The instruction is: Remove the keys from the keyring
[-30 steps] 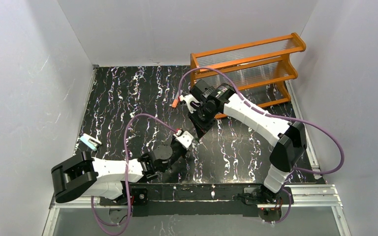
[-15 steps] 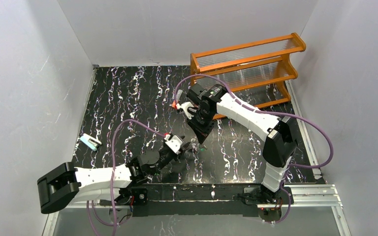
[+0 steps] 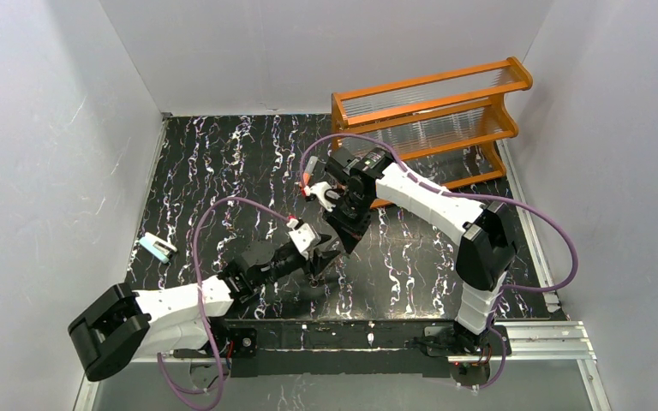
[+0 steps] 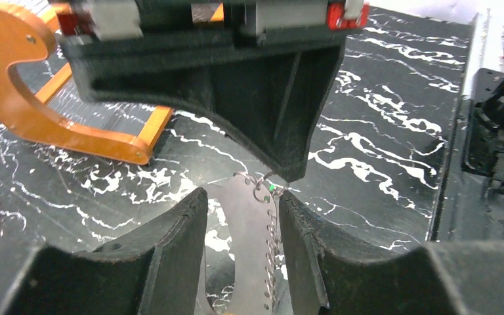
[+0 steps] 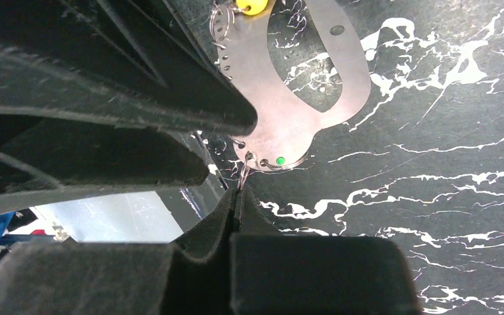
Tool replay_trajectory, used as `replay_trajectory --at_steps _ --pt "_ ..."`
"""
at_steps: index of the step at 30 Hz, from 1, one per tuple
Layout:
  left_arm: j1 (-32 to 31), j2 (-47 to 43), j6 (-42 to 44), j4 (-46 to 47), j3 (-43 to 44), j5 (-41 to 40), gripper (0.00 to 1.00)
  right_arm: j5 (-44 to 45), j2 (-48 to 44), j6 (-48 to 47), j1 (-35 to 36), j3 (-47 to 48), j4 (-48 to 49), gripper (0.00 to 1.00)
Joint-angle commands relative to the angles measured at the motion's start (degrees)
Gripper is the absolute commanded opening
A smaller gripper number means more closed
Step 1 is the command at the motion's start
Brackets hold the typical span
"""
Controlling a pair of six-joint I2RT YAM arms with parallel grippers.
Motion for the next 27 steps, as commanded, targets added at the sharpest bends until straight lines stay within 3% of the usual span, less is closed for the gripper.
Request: replay_trajectory --at_steps 1,6,17,27 --pt "2.9 -1.2 -1.3 0.6 2.7 12.5 0.43 -2.7 -2.7 -3.9 0.1 -2.1 2.2 0.01" --pt "6.1 -2.0 -0.2 -0.1 2.9 19.7 0.43 -4.1 -3.1 -6.0 0.0 -2.6 2.7 0.01" --pt "15.1 5.3 1.5 -5.2 8.7 38.8 0.41 -5.1 -5.5 -8.4 0.0 -4.5 4.0 0.01" --pt "17.1 11.2 1.5 -6.7 11.9 46.1 0.38 -5.5 -6.7 -9.5 0.1 -5.5 4.9 0.01"
